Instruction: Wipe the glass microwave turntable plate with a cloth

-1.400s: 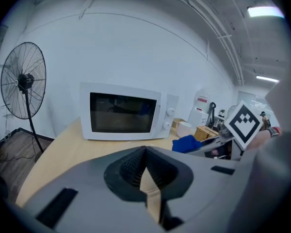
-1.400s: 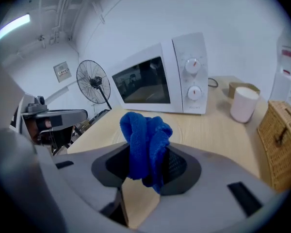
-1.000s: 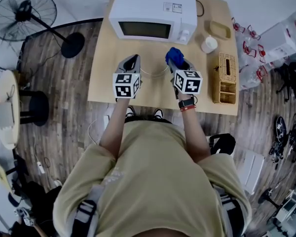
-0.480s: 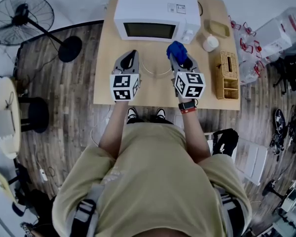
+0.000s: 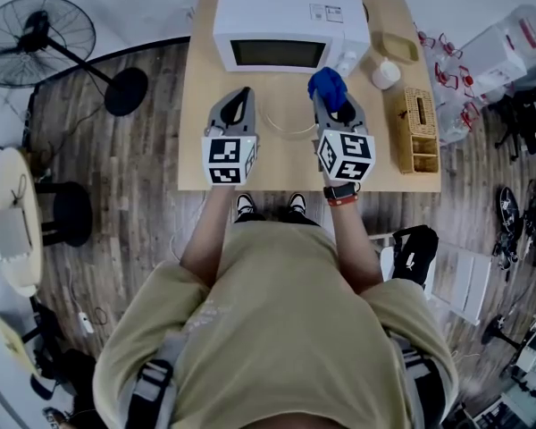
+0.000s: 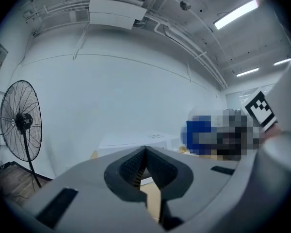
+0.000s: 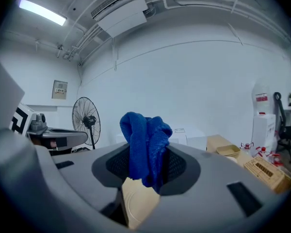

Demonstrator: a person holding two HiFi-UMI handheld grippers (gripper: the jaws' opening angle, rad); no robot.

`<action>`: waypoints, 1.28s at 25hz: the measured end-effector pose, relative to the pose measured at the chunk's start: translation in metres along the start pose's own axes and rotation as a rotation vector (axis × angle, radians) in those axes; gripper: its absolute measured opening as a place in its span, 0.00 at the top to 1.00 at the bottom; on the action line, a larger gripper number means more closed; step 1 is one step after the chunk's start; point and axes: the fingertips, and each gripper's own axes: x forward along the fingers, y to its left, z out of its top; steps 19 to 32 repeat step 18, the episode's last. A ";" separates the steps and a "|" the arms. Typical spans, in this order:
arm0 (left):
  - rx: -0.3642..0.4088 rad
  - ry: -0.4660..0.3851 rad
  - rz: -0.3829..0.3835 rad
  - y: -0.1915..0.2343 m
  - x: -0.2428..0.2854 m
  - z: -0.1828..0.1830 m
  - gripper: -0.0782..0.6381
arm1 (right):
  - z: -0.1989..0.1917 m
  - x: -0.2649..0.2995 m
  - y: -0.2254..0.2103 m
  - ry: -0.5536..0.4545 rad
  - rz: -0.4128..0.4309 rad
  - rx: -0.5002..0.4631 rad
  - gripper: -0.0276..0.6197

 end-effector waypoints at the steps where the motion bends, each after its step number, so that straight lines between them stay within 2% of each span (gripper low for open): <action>1: 0.001 -0.001 -0.006 0.001 0.000 0.000 0.87 | 0.000 0.001 0.002 0.000 0.005 0.007 0.71; 9: 0.005 -0.007 -0.019 0.012 -0.002 -0.002 0.87 | 0.000 0.009 0.019 0.016 0.026 0.001 0.71; 18: -0.006 0.039 -0.021 0.026 0.005 -0.021 0.87 | -0.019 0.026 0.021 0.077 0.048 -0.004 0.71; 32: -0.006 0.039 -0.021 0.026 0.005 -0.021 0.87 | -0.019 0.026 0.021 0.077 0.048 -0.004 0.71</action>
